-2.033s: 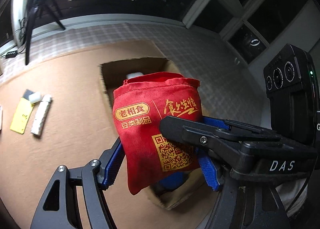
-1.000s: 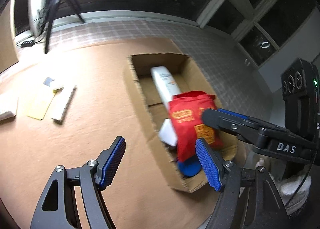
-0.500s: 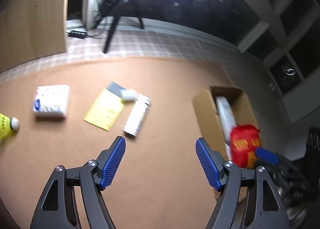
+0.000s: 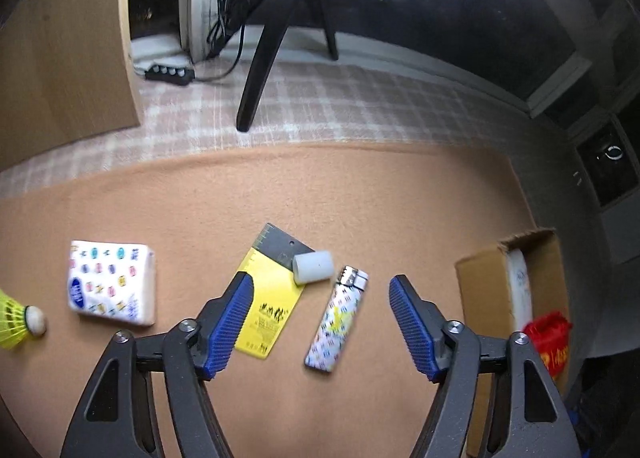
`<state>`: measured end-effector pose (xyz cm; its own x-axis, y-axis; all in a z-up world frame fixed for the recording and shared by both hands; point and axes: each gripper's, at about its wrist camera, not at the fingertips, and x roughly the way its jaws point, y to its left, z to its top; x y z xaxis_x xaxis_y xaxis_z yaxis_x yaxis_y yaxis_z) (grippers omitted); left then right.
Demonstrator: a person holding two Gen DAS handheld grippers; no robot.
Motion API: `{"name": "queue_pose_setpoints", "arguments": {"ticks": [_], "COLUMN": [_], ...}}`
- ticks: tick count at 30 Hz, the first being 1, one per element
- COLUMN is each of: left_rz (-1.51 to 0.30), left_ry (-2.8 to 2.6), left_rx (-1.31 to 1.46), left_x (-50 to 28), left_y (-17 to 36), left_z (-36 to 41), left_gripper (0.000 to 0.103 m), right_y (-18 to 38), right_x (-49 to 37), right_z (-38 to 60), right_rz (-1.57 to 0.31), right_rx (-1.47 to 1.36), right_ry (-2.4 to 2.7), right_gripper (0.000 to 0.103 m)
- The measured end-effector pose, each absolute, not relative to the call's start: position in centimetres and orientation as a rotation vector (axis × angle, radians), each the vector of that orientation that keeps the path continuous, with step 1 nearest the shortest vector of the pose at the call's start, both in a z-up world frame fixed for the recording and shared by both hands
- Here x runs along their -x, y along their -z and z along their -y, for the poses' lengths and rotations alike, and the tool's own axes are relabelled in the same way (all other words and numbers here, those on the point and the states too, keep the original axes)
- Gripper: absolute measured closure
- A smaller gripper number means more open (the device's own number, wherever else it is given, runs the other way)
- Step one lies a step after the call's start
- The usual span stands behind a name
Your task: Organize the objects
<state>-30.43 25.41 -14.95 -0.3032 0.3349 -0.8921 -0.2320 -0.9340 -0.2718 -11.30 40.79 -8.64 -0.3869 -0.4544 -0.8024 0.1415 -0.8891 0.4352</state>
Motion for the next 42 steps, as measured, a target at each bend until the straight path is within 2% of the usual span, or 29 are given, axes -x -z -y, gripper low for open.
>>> {"name": "queue_pose_setpoints", "arguments": {"ticks": [7,21,24,27,31,42], "left_rz": [0.150,0.180,0.140,0.027,-0.047,-0.033], "left_ry": [-2.292,-2.422,-2.449,-2.434,-2.430,-2.399], "left_rx": [1.650,1.654,1.650,1.655,1.631,1.593], "left_x": [32.2,34.2,34.3,34.3,33.6,29.6], "left_y": [18.0,20.0,20.2,20.4,20.4,20.1], "left_z": [-26.3,-25.9,-26.0,-26.7,-26.9,-25.0], "left_gripper": [0.036,0.036,0.036,0.037,0.043,0.049], "right_y": [9.9,11.3,11.5,11.5,11.5,10.9], "right_x": [10.6,9.6,9.7,9.7,9.9,10.4], "right_z": [-40.8,-40.1,-40.2,-40.3,-40.1,-38.6], "right_rz": [0.405,0.381,0.377,0.376,0.369,0.329], "right_rx": [-1.521,-1.579,-1.588,-1.594,-1.596,-1.571], "right_ry": [2.297,2.251,2.247,2.245,2.238,2.220], "right_gripper": [0.041,0.041,0.041,0.041,0.041,0.041]}}
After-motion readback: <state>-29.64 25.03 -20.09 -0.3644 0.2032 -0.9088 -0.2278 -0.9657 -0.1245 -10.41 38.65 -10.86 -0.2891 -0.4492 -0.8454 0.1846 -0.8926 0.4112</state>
